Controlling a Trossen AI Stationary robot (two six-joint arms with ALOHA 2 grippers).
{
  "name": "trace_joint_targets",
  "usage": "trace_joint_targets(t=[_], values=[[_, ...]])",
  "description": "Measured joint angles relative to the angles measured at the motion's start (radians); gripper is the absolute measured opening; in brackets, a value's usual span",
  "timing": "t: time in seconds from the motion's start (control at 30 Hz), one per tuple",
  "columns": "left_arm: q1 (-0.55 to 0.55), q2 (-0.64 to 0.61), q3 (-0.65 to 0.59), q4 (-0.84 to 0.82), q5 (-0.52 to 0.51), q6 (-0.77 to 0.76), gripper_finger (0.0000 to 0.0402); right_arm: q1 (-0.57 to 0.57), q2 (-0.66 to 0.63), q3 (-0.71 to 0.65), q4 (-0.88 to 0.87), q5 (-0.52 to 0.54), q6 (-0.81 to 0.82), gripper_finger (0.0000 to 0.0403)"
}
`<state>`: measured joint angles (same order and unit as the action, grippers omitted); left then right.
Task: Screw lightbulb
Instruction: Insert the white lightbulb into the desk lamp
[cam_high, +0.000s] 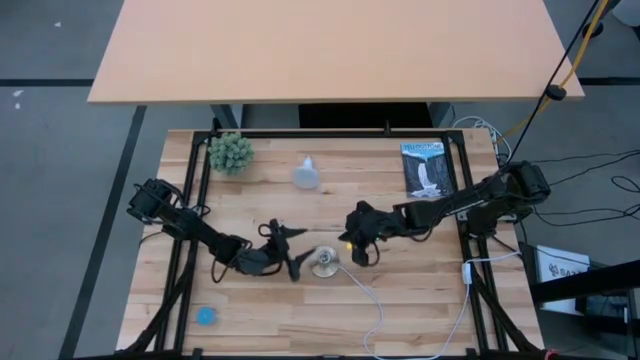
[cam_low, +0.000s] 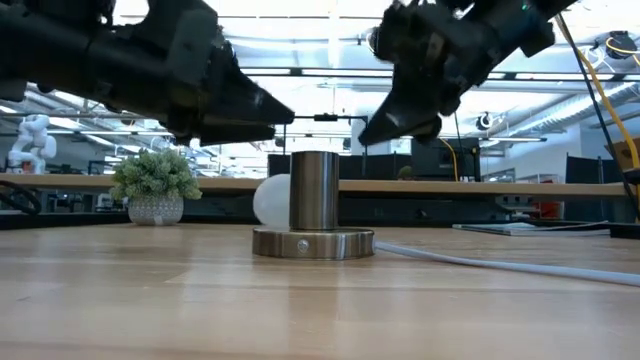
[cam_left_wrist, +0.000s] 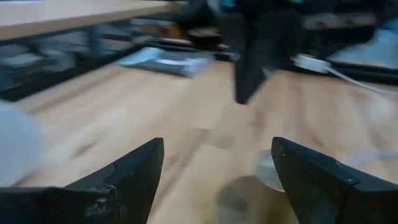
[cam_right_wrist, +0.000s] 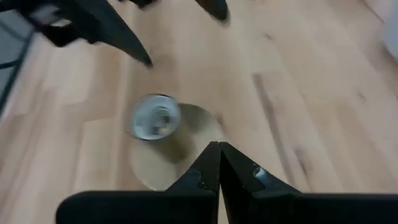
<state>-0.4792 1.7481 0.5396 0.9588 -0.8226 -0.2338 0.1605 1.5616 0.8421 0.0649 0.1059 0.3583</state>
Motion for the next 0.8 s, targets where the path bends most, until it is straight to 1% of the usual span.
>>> trace_joint_targets(t=[0.07, 0.13, 0.2, 0.37, 0.47, 0.57, 0.67, 0.8], values=[[-0.002, 0.0, -0.016, -0.002, -0.079, -0.048, 0.0303, -0.031, 0.0, 0.0, -0.033, -0.003, 0.032, 0.0], [-0.001, 0.0, -0.038, -0.002, -0.119, -0.103, 0.0303, -0.067, 0.0, 0.0, -0.062, -0.004, 0.05, 0.0], [0.008, -0.004, -0.066, -0.003, -0.128, -0.176, 0.0302, -0.108, 0.0, 0.0, -0.071, -0.022, 0.068, 0.0], [0.051, -0.01, -0.156, -0.007, -0.128, -0.412, 0.0302, -0.226, 0.0, 0.0, -0.069, -0.123, 0.094, 0.0], [0.089, -0.011, -0.201, -0.025, -0.045, -0.543, 0.0302, -0.281, 0.001, 0.009, -0.082, -0.159, 0.059, 0.0], [0.129, -0.011, -0.223, -0.057, 0.045, -0.649, 0.0302, -0.321, 0.02, 0.071, -0.125, -0.164, 0.008, 0.0], [0.165, -0.011, -0.224, -0.068, 0.12, -0.65, 0.0302, -0.352, 0.074, 0.186, -0.205, -0.165, -0.073, 0.0], [0.2, -0.011, -0.224, -0.068, 0.175, -0.647, 0.0302, -0.401, 0.209, 0.403, -0.33, -0.163, -0.161, 0.0001]])
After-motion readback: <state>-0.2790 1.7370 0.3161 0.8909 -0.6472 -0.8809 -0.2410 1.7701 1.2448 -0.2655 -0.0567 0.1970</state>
